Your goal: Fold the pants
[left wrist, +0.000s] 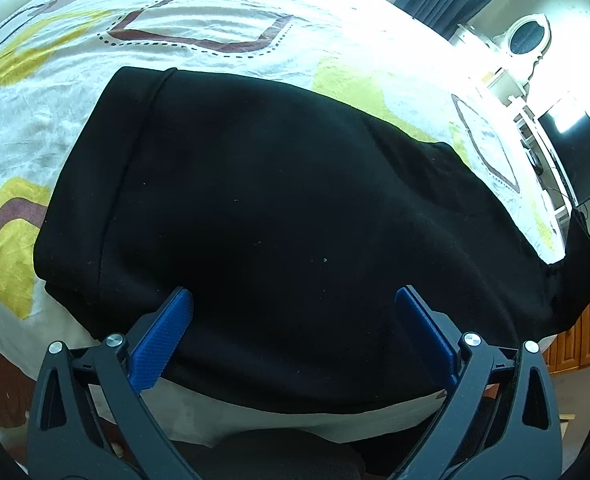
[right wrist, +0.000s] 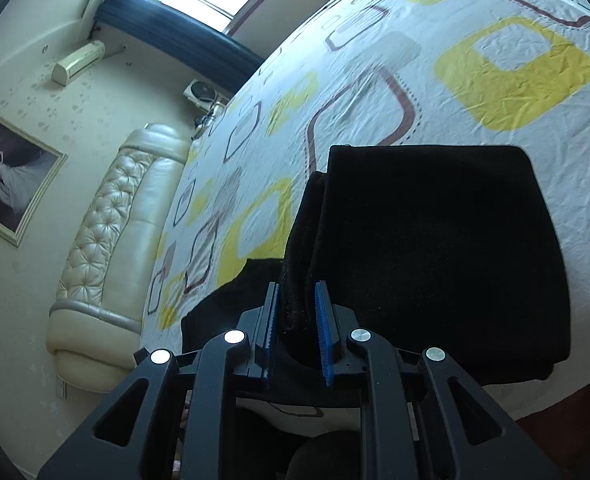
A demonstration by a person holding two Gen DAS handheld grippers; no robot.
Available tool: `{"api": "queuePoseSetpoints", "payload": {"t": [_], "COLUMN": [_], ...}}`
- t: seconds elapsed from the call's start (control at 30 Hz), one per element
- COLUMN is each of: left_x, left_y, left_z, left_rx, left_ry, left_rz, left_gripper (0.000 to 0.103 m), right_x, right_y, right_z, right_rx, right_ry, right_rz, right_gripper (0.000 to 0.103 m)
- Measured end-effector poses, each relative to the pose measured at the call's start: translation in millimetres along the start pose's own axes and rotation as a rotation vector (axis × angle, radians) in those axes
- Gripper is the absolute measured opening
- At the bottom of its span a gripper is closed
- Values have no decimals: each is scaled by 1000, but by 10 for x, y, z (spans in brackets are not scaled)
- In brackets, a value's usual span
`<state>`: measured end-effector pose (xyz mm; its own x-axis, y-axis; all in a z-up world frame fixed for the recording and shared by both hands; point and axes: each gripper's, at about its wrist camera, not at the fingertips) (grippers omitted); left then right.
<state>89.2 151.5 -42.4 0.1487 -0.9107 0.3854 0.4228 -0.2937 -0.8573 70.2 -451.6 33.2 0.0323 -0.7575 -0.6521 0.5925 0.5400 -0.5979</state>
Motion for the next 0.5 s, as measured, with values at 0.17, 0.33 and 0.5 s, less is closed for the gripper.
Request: {"api": "queuePoseSetpoints", "payload": {"t": [0.17,0.33,0.5], "left_x": [2,157,227], "left_y": [50,171,178], "left_z": [31,0,-17], "left_rx": [-9,-16,-18], "left_ry": [-24,-44,-45], "left_rz": [-25,-47,-51], "left_gripper": [101,101,101], "right_x": [-222,-440,-391], "right_y": [597,936,764], "right_z": [-279,-504,-453], "right_rx": [-118,-192,-138], "right_ry": [-31,-106,-71], "right_rz": [4,-43,-132], "right_gripper": [16,14,31]}}
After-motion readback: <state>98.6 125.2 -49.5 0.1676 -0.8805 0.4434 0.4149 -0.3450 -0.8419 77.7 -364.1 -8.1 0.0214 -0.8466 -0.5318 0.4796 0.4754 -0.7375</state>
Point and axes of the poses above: each gripper's, at about its wrist camera, not at the fingertips, and y roughly the way its jaws point, x to its right, z to its top, and after that the axes turned 10 degrees about -y, right-handed
